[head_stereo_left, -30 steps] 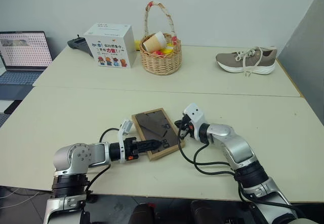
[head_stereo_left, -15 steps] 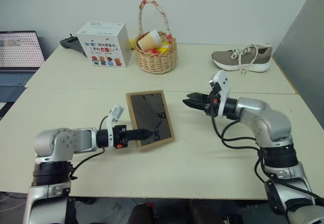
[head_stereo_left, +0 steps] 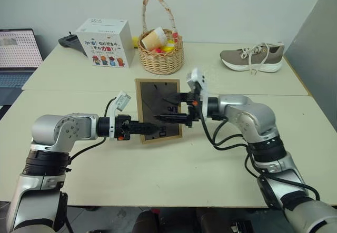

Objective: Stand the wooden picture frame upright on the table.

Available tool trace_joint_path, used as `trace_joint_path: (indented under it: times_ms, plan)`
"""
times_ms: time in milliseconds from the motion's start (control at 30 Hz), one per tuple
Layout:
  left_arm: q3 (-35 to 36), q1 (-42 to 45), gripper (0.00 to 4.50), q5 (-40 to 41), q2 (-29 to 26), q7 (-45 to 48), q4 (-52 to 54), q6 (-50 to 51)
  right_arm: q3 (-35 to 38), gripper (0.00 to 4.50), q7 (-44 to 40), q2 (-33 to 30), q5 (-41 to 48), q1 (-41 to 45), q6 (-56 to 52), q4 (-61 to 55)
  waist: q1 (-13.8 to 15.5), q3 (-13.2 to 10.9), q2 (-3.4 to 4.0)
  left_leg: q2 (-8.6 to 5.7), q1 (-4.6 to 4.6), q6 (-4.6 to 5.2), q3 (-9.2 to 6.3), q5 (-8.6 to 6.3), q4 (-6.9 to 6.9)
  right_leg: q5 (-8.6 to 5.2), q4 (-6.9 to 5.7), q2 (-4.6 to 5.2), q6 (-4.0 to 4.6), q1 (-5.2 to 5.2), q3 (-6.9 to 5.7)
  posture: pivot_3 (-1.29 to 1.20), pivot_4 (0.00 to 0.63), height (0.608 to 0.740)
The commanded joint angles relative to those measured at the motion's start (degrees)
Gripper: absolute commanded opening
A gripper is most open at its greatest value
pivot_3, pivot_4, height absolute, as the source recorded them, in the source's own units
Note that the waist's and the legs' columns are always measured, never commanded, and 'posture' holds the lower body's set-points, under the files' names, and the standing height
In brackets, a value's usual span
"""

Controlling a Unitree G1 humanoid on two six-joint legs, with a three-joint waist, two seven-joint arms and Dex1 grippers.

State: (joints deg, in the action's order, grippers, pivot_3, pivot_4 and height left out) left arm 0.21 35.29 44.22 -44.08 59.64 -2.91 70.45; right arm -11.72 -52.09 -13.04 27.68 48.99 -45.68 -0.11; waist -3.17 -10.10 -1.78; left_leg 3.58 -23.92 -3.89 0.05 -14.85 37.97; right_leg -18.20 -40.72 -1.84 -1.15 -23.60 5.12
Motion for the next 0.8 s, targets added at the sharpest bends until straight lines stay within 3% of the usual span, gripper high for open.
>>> trace_joint_path:
  times_ms: [33, 333, 500, 567, 700, 800]
  plan:
    - [-0.16, 1.27, 1.30, -0.04, -0.36, 1.98, 1.29, -2.11, -0.66, 4.49, 0.42, 1.81, 1.22, 0.37, 0.44, -3.06, 0.02, 0.00, 0.00, 0.01, -0.03, 0.00, -0.01, 0.00, 0.01, 0.00, -0.04, 0.01, 0.00, -0.03, 0.00, 0.00, 0.150, 0.740]
    - [0.73, 1.13, 1.30, 1.36, 0.33, 2.94, 1.14, -0.31, 5.92, 4.49, -6.29, -9.68, 15.04, -5.55, -12.54, -14.64, 0.28, 0.00, 0.00, -0.06, 0.00, 0.05, 0.03, 0.00, 0.11, 0.00, -0.15, -0.04, 0.00, -0.01, -0.03, 0.00, 0.150, 0.740]
    - [2.39, -1.28, 1.30, 4.99, 2.11, 1.62, 4.01, 3.45, 9.67, 4.49, -5.67, -18.69, 13.37, -9.80, -10.84, -16.72, 0.31, -0.01, -0.01, -0.07, 0.01, 0.07, 0.00, 0.00, 0.11, -0.01, -0.14, -0.08, -0.01, 0.04, -0.01, 0.00, 0.150, 0.740]
    - [3.28, -2.66, 1.30, 6.87, 2.64, 0.92, 5.23, 5.90, 8.65, 4.49, -5.95, -22.87, 4.80, -13.65, 1.39, -17.64, 0.32, -0.01, -0.02, -0.06, 0.00, 0.08, 0.00, 0.00, 0.10, -0.01, -0.13, -0.11, -0.01, 0.03, 0.00, 0.00, 0.150, 0.740]
    - [6.56, -4.36, 1.30, 11.96, 4.83, -1.68, 6.77, 12.59, 5.58, 4.49, 1.91, -27.99, -24.22, -19.70, 55.60, -6.09, 0.24, -0.02, -0.05, -0.11, -0.02, 0.09, 0.10, -0.02, 0.10, -0.03, -0.02, -0.11, -0.04, 0.04, 0.01, 0.00, 0.150, 0.740]
    - [9.93, -3.88, 1.30, 15.31, 7.34, -4.52, 6.36, 17.79, 5.58, 4.49, 12.50, -28.32, -37.62, -17.06, 85.26, 5.90, -0.15, -0.04, -0.08, -0.13, 0.04, 0.08, 0.30, -0.01, 0.13, -0.01, -0.11, -0.11, -0.06, 0.03, 0.02, 0.00, 0.150, 0.740]
